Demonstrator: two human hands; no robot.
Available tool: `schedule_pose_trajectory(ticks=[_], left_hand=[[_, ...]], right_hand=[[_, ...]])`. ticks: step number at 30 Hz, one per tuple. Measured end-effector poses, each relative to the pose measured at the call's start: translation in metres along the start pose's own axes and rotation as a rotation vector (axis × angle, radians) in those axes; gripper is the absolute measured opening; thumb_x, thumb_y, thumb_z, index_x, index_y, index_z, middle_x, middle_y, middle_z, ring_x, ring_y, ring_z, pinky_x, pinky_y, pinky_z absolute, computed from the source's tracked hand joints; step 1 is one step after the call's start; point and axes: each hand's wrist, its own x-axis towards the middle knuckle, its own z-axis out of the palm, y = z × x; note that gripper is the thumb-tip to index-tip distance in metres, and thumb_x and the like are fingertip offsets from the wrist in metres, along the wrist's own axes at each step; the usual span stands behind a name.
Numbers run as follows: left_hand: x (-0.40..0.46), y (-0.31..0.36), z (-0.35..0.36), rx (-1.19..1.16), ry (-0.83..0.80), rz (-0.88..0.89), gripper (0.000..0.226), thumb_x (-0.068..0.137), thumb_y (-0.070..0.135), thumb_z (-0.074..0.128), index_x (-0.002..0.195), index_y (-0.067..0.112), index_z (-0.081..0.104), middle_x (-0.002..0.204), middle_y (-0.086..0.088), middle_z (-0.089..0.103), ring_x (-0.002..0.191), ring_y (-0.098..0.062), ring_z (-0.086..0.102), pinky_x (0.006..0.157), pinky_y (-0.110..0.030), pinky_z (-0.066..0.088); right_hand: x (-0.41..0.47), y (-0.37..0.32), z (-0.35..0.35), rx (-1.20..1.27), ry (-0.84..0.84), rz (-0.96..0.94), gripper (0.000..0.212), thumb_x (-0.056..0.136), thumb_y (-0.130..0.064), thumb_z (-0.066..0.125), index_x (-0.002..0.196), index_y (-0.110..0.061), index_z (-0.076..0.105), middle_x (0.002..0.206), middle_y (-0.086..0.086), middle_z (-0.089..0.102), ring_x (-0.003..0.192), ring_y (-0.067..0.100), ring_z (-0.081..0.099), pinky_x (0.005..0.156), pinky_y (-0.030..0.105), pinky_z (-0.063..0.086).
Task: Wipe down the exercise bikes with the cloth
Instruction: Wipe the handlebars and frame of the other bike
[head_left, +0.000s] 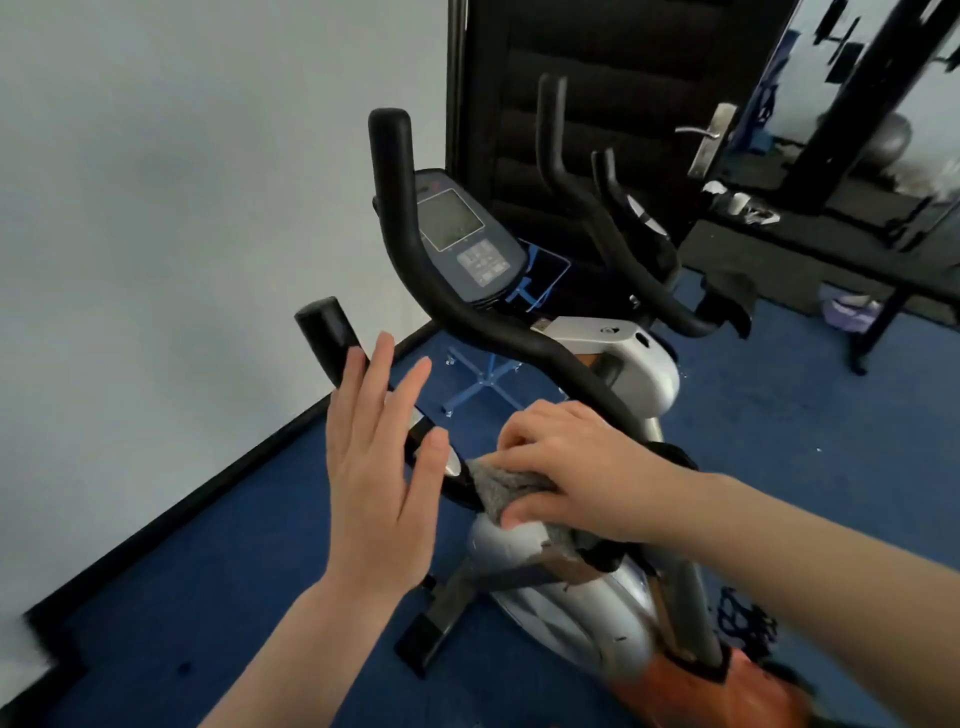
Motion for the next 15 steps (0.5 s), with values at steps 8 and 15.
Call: schedule_pose_trajectory(ticks=[8,15], left_hand=[[-0.013,0.009,0.010,0.124,0.016,-0.095,0.046,0.095,0.033,0.042,0.140,0.027,0.043,0.159,0.011,0.020,0.148,-0.006,0.001,0.118,-0.041,0.011],[-0.030,0.027,0.026,0.115,0.115,-0.219,0.046,0.096,0.028,0.042,0.142,0.027,0.040,0.159,0.016,0.016,0.147,-0.003,0.000,0.117,-0.037,0.011]], right_hand=[[0.014,0.061,-0.027,-0.364,-0.043,-0.236,0.044,0.076,-0.055,0.062,0.118,-0.044,0.060,0.104,-0.017,0.055,0.102,0.012,0.038,0.069,0.030,0.009],[0.018,0.080,-0.030,-0.437,-0.050,-0.317,0.037,0.083,-0.055,0.054,0.115,-0.038,0.062,0.106,-0.013,0.057,0.101,0.014,0.042,0.079,0.031,0.027]])
